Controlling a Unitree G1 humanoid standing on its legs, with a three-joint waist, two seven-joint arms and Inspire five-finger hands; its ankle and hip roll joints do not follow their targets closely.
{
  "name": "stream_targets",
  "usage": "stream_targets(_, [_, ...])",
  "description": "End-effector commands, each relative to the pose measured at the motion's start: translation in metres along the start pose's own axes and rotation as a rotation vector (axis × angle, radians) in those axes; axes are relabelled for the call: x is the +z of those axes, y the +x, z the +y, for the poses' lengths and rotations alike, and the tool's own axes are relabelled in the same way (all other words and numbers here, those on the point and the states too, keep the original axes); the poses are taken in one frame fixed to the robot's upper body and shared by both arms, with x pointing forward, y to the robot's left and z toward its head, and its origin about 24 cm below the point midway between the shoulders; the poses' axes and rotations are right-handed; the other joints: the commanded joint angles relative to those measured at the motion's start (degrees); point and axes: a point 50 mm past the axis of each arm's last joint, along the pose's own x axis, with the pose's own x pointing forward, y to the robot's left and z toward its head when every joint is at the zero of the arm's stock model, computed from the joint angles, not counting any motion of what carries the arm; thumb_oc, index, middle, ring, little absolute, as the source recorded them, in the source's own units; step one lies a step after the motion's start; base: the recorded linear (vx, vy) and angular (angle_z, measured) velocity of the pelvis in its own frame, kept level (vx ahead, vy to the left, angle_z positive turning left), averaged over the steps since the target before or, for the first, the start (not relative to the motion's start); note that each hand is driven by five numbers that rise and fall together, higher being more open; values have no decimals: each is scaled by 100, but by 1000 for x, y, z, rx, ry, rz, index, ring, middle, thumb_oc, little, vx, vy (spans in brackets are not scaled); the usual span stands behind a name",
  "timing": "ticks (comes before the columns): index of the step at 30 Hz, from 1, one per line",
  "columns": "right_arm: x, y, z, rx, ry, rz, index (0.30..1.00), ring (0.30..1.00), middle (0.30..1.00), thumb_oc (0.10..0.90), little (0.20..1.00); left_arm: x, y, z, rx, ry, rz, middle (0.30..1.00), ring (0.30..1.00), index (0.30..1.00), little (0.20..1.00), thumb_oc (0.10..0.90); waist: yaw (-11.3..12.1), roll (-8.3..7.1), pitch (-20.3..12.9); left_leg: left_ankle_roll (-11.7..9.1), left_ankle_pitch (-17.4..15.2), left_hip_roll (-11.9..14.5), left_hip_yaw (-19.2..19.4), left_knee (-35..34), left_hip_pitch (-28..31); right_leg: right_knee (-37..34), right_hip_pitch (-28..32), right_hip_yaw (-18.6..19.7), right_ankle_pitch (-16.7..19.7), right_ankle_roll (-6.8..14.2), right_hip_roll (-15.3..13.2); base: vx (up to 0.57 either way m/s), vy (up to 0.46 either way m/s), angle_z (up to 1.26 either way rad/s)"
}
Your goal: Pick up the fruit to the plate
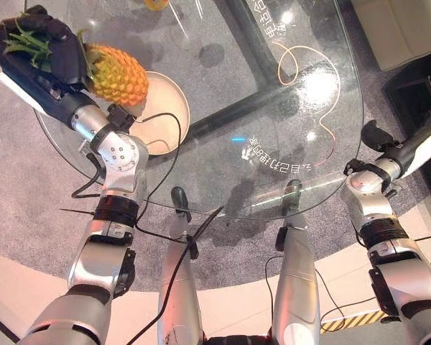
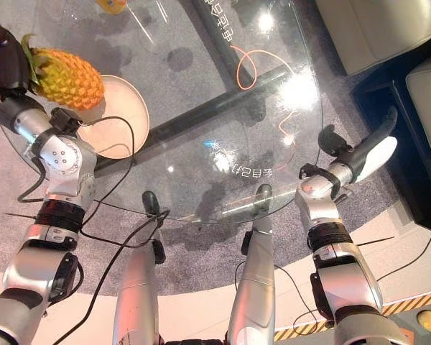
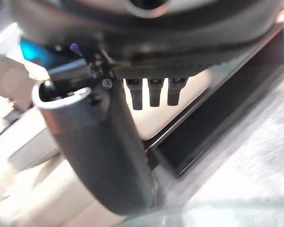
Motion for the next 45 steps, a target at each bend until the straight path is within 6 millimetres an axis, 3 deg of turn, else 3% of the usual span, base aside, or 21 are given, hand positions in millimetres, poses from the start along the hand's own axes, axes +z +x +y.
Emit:
stream_targets(1, [20, 34, -28, -150, 112, -10, 900, 900, 900, 800, 900, 60, 37, -29, -78, -141, -318, 300, 300, 300, 200, 100, 196, -144, -113, 43, -116, -128, -211, 60, -149, -275, 227, -690, 45, -265, 175, 0, 0, 0])
stream_targets(9, [-36, 42, -64, -188, -92, 224, 900, 900, 900, 800, 900, 53, 38, -38, -128, -24, -326, 300, 300, 300, 200, 100, 236, -122, -113, 100, -227, -133, -265, 171, -174, -203, 237, -727, -35, -277, 192, 1, -4, 0])
stream_targets(17, [-61, 37, -75, -144, -198, 319, 900, 900, 900, 800, 900, 45, 35, -39, -159, 81, -327, 300, 300, 300, 200, 100, 241, -127, -113, 132, -270, -131, -306, 244, -176, -133, 234, -729, -68, -287, 203, 4, -1, 0])
stream_targets(27, [-70, 33, -74, -80, -246, 364, 900, 900, 900, 800, 900, 38, 36, -37, -176, 172, -329, 300, 300, 300, 200, 100, 233, -141, -113, 135, -286, -117, -300, 263, -171, -118, 223, -721, -79, -289, 206, 0, 0, 0])
stream_targets(45, [-70, 29, -66, -46, -272, 364, 900, 900, 900, 800, 900, 26, 30, -34, -236, 187, -272, 300, 300, 300, 200, 100, 232, -144, -113, 132, -284, -112, -296, 240, -201, -70, 138, -710, -89, -292, 240, 0, 0, 0])
